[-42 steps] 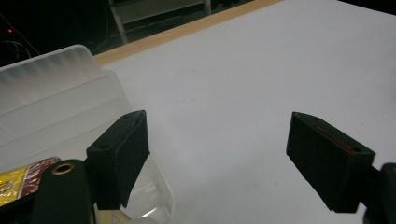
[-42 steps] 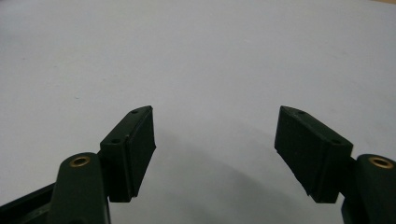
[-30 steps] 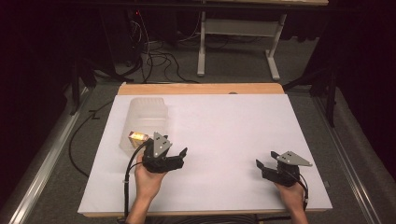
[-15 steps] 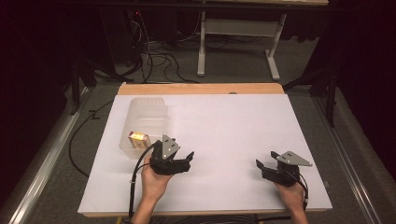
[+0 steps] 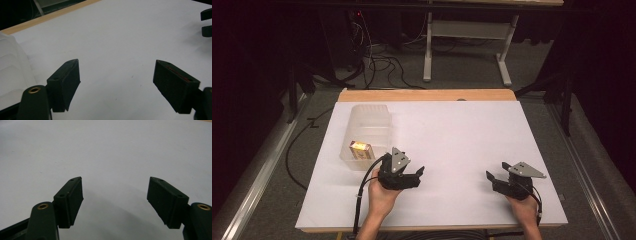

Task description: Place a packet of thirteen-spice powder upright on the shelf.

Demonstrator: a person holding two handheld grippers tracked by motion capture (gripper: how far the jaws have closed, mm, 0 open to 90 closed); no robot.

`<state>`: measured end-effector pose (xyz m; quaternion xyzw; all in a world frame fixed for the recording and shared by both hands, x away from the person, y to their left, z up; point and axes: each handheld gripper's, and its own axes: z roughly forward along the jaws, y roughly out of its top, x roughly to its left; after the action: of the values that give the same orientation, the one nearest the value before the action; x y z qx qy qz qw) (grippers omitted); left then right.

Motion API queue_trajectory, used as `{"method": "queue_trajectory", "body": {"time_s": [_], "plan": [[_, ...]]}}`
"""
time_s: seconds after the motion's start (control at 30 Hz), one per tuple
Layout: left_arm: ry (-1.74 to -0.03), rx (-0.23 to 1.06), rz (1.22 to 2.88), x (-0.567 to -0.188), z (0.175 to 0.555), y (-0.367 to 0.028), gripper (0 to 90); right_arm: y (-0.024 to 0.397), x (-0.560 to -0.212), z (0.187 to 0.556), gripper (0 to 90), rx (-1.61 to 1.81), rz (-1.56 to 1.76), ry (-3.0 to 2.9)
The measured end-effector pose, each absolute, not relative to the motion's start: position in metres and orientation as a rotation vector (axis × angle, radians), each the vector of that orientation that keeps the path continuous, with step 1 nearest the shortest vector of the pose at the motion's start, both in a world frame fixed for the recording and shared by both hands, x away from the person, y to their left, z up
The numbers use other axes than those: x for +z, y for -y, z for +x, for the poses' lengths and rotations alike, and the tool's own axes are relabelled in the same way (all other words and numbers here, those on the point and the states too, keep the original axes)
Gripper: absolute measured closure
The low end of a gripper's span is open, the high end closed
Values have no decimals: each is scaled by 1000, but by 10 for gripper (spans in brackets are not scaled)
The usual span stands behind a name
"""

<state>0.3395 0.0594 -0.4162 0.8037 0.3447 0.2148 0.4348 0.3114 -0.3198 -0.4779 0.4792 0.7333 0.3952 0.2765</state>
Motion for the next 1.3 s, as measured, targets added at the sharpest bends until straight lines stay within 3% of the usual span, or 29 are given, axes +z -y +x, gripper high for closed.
{"method": "queue_trajectory", "body": {"time_s": [1.3], "plan": [[-815, 426, 2021, -437, 331, -32, 218, 320, -478, 311, 291, 1060, 1287, -1970]]}}
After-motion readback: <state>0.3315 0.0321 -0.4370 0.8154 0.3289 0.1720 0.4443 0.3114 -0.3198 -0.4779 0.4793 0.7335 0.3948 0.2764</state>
